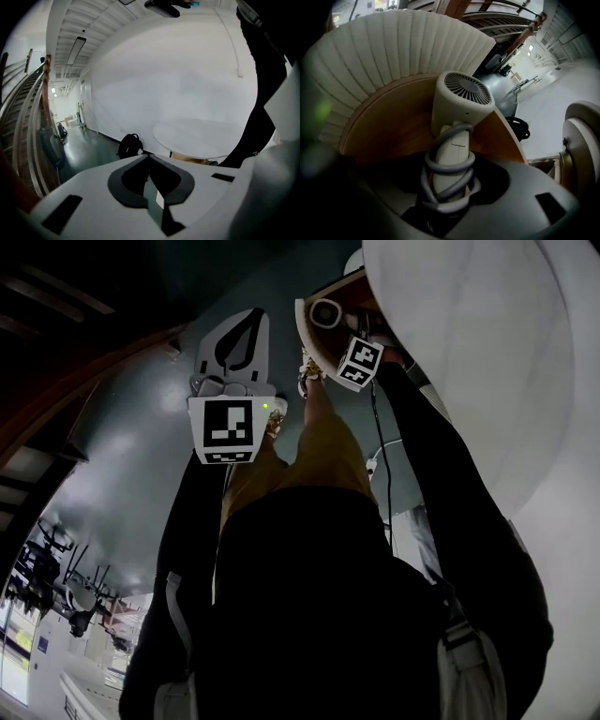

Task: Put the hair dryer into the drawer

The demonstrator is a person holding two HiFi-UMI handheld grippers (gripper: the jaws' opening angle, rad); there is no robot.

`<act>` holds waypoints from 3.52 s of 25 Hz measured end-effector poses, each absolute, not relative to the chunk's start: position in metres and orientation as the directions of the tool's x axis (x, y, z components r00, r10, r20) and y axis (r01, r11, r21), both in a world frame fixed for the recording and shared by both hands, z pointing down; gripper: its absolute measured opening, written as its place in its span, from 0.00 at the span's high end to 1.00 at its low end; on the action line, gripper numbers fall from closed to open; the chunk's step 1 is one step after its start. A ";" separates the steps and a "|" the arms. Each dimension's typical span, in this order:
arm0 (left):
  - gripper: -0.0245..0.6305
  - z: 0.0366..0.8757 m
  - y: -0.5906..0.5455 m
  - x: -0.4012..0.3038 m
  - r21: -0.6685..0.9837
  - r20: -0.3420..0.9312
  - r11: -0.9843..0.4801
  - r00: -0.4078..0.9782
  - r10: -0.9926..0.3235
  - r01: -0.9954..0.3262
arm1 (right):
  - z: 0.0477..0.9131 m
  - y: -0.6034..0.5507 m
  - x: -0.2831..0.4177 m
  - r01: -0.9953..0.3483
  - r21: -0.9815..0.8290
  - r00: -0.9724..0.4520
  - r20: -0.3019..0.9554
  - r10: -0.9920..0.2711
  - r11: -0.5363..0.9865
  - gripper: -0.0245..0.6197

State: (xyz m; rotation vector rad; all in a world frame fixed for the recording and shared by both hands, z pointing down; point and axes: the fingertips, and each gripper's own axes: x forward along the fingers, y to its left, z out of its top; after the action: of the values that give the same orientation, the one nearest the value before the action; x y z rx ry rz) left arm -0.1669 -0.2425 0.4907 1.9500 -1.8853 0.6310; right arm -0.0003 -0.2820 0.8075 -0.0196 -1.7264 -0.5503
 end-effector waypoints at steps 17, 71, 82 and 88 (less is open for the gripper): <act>0.93 0.499 -0.252 -0.155 -0.032 0.550 -0.094 0.061 -0.833 -0.995 | 0.793 -0.271 -0.014 0.251 0.395 -0.314 0.897 -0.312 0.884 0.48; 0.94 0.352 -0.156 -0.070 -0.074 0.243 -0.376 0.349 -0.905 -0.923 | 0.473 -0.192 0.068 -0.866 0.151 -0.344 0.513 -0.786 0.477 0.48; 0.93 0.317 -0.135 -0.066 -0.093 0.189 -0.410 0.388 -0.902 -0.908 | 0.372 -0.158 0.064 -0.896 0.096 -0.389 0.307 -0.869 0.434 0.48; 0.93 0.303 -0.122 -0.060 -0.100 0.177 -0.434 0.413 -0.893 -0.896 | 0.326 -0.137 0.071 -0.903 0.083 -0.398 0.211 -0.893 0.422 0.54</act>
State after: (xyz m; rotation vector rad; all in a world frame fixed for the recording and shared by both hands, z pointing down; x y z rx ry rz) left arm -0.0596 -0.1217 0.3034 2.6318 -1.6662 0.3188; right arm 0.0711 -0.1373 0.3258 1.5772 -2.4532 0.0650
